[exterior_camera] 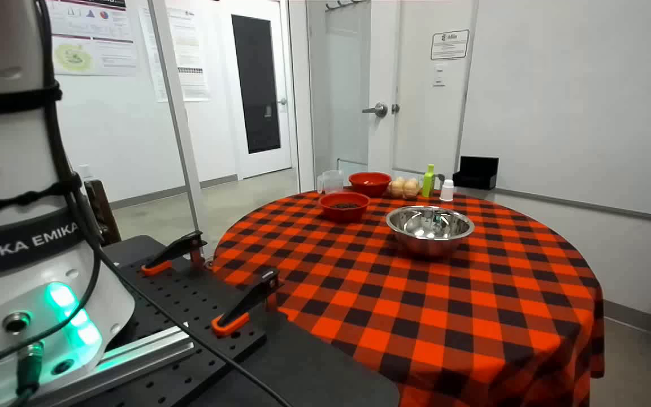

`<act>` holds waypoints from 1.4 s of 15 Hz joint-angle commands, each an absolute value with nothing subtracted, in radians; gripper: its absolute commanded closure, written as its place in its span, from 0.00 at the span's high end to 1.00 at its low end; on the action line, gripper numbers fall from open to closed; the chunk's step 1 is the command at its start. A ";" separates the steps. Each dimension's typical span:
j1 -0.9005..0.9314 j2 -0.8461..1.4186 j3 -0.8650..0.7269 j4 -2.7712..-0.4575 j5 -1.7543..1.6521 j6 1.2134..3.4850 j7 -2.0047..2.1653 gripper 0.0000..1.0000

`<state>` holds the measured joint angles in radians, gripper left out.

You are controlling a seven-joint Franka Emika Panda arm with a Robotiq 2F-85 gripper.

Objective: Pour the contents in the red bowl into the silver bowl

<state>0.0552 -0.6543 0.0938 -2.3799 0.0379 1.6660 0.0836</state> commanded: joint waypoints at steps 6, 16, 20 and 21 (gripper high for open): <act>0.057 -0.654 0.093 -2.377 0.037 1.664 0.085 1.00; 0.106 -0.197 0.203 -2.191 -0.097 1.859 0.028 1.00; 0.104 0.054 0.191 -2.064 -0.177 1.986 0.072 1.00; 0.105 0.116 0.180 -2.025 -0.176 2.008 0.070 1.00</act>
<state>0.1029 -0.0755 0.2059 -2.1638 -0.1458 1.9657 0.0590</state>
